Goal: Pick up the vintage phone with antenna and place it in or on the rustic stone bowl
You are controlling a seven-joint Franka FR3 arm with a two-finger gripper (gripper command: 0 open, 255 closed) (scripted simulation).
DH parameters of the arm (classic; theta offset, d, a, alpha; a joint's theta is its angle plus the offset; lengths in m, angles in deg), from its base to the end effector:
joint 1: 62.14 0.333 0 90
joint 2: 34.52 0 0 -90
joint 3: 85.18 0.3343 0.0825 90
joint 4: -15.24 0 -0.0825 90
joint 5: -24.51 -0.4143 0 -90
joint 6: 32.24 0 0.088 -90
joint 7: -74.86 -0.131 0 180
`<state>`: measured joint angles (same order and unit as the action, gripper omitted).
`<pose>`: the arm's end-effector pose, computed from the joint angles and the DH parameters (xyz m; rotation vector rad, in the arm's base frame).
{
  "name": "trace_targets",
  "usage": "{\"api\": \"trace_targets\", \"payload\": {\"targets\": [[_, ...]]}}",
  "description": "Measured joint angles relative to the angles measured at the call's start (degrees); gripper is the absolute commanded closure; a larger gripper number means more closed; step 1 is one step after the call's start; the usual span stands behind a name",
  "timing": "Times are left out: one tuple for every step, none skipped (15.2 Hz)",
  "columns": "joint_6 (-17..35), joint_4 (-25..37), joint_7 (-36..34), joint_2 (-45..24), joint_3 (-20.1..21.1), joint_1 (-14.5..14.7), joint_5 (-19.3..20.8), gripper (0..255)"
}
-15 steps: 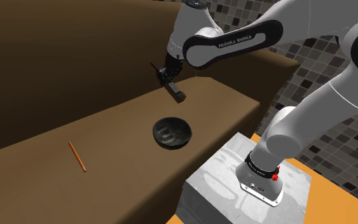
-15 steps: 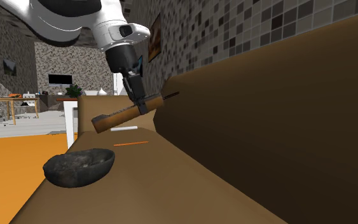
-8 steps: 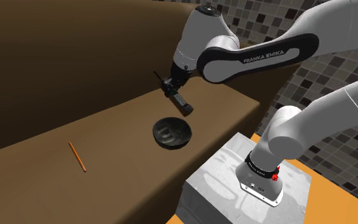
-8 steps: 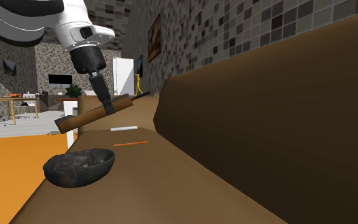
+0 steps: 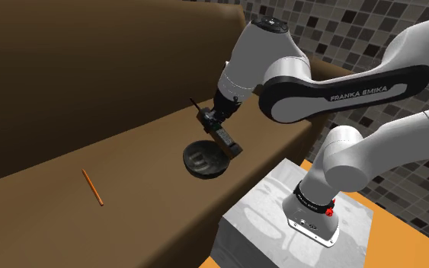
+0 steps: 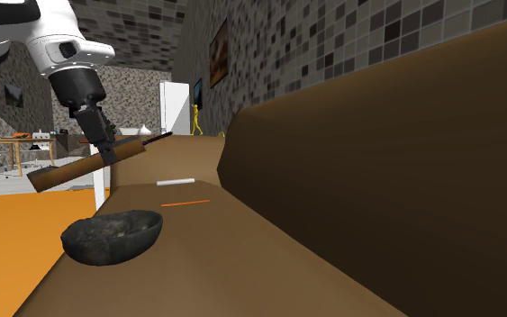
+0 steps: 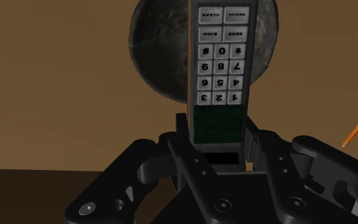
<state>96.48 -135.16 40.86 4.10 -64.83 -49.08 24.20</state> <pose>0.3337 0.2177 0.4536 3.0538 -0.0871 0.5184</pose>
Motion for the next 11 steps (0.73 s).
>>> {"api": "trace_targets", "payload": {"targets": [[0.81, -0.56, -0.29, -0.28, 0.27, -0.01, -0.01, 255], [1.64, -1.33, -0.43, -0.36, 0.40, 0.01, -0.03, 255], [2.32, -1.70, -0.81, -0.70, 0.76, 0.02, -0.05, 255], [3.20, -2.39, -0.92, -0.90, 0.88, -0.01, -0.04, 255], [3.97, -2.78, -1.15, -1.29, 1.11, -0.08, 0.01, 255], [4.98, -3.39, -1.26, -1.69, 1.24, -0.20, 0.08, 255], [5.92, -4.10, -1.53, -1.94, 1.50, -0.20, 0.08, 255], [6.69, -4.52, -1.74, -2.30, 1.71, -0.28, 0.14, 255], [7.52, -5.13, -1.99, -2.54, 1.94, -0.29, 0.14, 255], [8.66, -5.81, -2.27, -3.02, 2.24, -0.39, 0.22, 255], [9.26, -6.06, -2.49, -3.38, 2.46, -0.47, 0.27, 255]]}}
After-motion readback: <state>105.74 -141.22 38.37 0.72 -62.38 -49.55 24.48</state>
